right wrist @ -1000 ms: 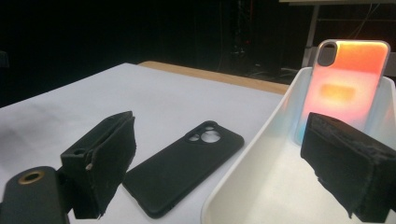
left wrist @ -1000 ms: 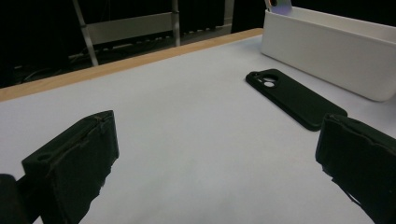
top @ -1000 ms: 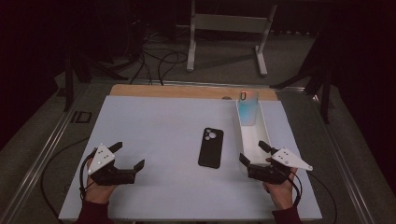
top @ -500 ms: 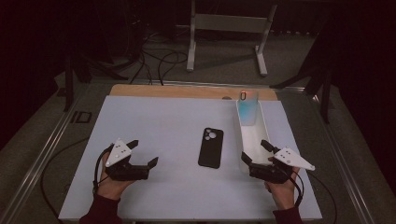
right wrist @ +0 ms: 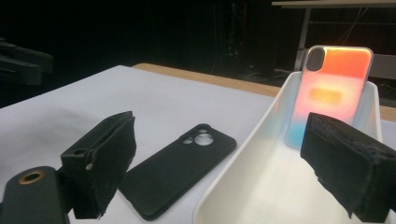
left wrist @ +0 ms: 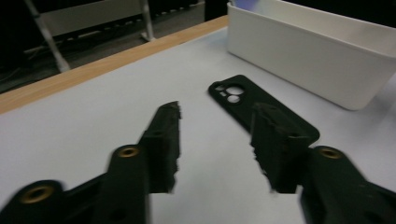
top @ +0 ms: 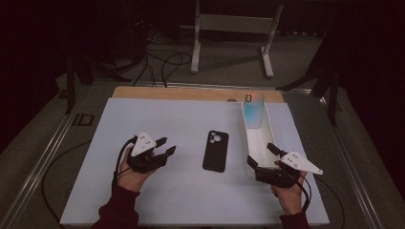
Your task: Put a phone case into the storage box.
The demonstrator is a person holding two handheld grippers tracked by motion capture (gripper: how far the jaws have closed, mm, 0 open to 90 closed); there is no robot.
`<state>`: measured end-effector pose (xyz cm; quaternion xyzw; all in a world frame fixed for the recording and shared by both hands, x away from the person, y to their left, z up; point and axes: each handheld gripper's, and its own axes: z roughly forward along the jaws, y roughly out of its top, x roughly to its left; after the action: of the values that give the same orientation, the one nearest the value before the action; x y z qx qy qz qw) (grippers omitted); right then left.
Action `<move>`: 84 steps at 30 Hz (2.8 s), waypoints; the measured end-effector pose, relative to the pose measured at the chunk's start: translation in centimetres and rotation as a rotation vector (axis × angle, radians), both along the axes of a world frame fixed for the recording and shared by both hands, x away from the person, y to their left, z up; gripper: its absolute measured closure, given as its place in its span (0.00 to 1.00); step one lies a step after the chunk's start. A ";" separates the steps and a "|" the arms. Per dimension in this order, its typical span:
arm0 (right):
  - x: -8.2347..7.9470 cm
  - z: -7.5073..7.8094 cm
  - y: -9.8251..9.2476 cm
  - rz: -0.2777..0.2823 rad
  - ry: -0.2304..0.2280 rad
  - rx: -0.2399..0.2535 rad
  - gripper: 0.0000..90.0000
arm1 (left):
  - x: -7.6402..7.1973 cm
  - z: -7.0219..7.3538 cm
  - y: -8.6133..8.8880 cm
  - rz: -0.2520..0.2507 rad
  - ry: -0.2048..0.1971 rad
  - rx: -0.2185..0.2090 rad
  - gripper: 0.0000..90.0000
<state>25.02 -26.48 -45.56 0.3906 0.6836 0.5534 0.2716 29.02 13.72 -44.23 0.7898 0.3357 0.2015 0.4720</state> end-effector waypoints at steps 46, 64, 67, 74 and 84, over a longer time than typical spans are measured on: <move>-0.2 0.5 0.8 0.021 -0.020 -0.020 0.11 | 4.1 -4.0 -13.2 -0.227 0.121 0.093 1.00; -0.3 0.5 1.0 0.026 -0.024 -0.017 0.11 | 3.9 -6.7 -17.6 -0.279 0.190 0.178 1.00; -0.3 0.5 0.9 0.025 -0.025 -0.010 0.11 | 3.4 -7.4 -18.5 -0.297 0.198 0.208 1.00; -0.3 0.4 0.8 0.022 -0.023 -0.012 0.11 | 3.5 -8.3 -18.6 -0.276 0.237 0.247 1.00; -0.3 0.4 0.6 0.016 -0.024 -0.010 0.11 | 3.8 -8.1 -14.3 -0.191 0.245 0.278 1.00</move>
<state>24.76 -25.85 -45.17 0.3770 0.6861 0.5569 0.2774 32.77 -0.54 -52.37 0.8942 0.2834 0.1027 0.3311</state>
